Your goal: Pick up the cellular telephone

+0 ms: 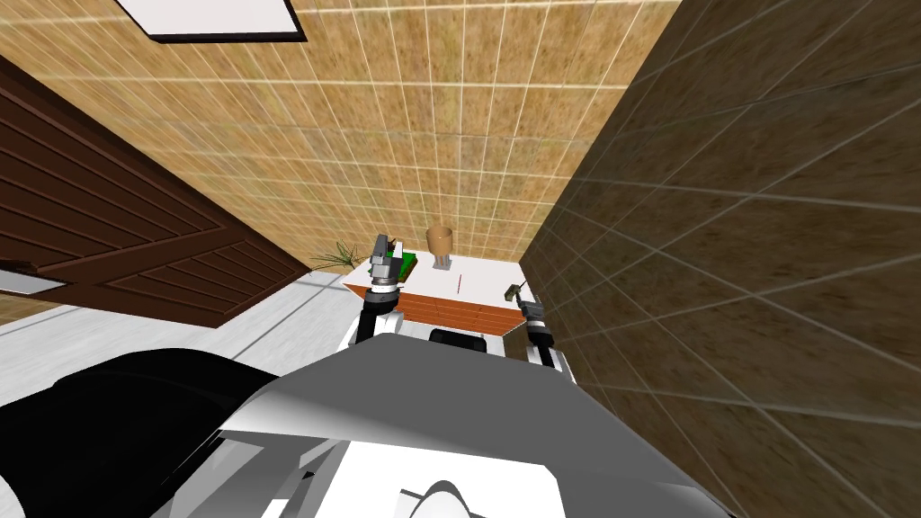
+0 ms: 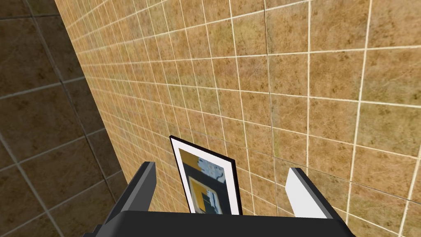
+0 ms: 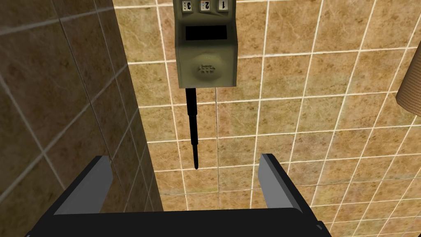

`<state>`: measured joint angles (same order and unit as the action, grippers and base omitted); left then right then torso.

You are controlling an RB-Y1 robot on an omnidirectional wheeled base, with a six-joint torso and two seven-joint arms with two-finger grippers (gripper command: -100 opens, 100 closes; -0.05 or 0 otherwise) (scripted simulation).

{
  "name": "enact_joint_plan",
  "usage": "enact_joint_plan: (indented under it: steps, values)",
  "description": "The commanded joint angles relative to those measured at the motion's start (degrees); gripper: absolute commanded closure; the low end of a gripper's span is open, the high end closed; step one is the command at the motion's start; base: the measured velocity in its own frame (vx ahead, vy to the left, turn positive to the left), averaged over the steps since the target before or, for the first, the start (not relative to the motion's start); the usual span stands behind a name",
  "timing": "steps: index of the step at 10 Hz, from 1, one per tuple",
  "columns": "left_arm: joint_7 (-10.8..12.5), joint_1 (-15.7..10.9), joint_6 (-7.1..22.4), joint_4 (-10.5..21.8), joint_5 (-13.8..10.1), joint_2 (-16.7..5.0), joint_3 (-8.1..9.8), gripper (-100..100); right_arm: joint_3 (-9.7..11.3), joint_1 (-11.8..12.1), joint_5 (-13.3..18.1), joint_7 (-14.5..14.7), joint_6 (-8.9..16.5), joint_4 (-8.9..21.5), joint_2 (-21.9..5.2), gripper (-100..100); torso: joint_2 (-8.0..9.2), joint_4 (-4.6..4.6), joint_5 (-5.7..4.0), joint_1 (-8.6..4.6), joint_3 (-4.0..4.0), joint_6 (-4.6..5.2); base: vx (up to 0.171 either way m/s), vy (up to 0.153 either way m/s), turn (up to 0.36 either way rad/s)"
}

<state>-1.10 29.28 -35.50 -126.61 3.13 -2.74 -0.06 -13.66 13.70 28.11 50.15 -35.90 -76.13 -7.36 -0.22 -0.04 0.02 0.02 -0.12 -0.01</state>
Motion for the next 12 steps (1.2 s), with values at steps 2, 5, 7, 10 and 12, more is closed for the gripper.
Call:
enact_joint_plan:
  steps: [2, 5, 7, 10, 12]
  values:
    - [0.00, 0.00, 0.00, 0.00, 0.00, 0.00, 0.00, 0, -0.12, -1.78, 1.73, 1.66, -0.33, 3.89, 0.58, -100, 0.02, 0.01, 0.00, 0.00, 0.01, 0.00, 0.045, 0.009, -0.022]
    - [0.00, 0.00, 0.00, 0.00, 0.00, 0.00, 0.00, 0, -0.09, -2.96, 3.08, 2.71, -0.16, 6.27, 1.11, -100, 0.04, 0.01, 0.00, -0.01, 0.02, 0.00, 0.041, 0.003, -0.017]
    - [0.00, 0.00, 0.00, 0.00, 0.00, 0.00, 0.00, 0, -0.10, -3.83, 4.06, 3.48, -0.02, 8.05, 1.63, -100, 0.06, 0.02, -0.01, -0.03, 0.04, 0.01, 0.039, -0.002, -0.022]
    - [0.00, 0.00, 0.00, 0.00, 0.00, 0.00, 0.00, 0, 0.03, -4.06, 4.47, 3.59, 0.37, 8.25, 1.92, 0, 0.09, 0.02, -0.01, -0.07, 0.05, 0.01, 0.025, -0.008, -0.009]
    - [0.00, -0.03, 0.00, 0.00, 0.00, 0.00, -0.01, 0, -2.66, -4.86, 1.70, 4.55, -0.62, 12.05, -0.34, -100, 0.40, 0.08, 0.01, 0.00, 0.22, -0.04, -0.084, 0.010, 0.377]
